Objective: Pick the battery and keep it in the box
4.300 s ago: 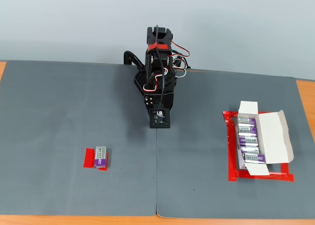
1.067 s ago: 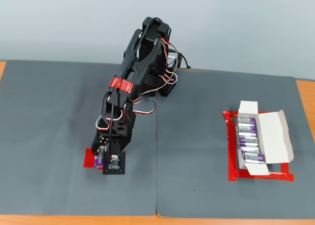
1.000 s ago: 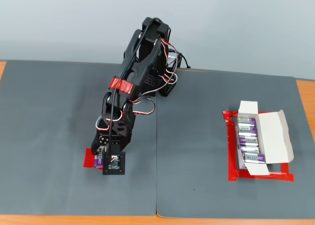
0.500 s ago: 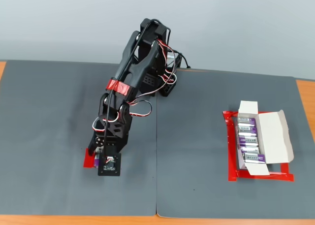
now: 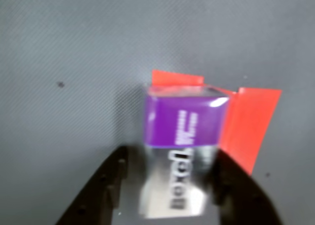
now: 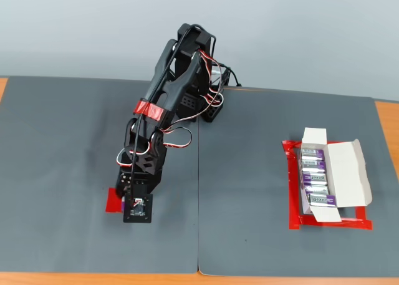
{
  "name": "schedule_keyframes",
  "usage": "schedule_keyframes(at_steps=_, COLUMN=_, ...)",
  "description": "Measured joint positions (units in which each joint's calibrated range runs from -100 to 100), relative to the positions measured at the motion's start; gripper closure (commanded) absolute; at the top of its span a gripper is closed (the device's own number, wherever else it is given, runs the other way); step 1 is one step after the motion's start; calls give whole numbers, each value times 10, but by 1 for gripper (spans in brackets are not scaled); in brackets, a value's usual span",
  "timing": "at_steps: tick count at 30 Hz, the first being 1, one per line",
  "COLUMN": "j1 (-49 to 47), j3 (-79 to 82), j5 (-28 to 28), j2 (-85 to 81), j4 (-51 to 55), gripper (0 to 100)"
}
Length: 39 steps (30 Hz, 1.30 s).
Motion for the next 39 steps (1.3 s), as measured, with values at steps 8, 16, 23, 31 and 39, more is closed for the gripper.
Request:
schedule_keyframes(at_steps=8, j1=0, j3=0, j5=0, j2=0, j4=0, gripper=95)
schedule_keyframes(at_steps=16, j1=0, j3=0, j5=0, j2=0, j4=0, gripper=95)
schedule_keyframes(at_steps=23, j1=0, j3=-23, j5=-23, j2=-41, j4=55, gripper=95)
schedule_keyframes(at_steps=31, j1=-59, j3=-88, j5=-59, j2=-145, j4=128, gripper=95)
schedule_keyframes(at_steps=39, j1=-134, j3=-168, j5=-61, j2=-213, j4=171, gripper=95)
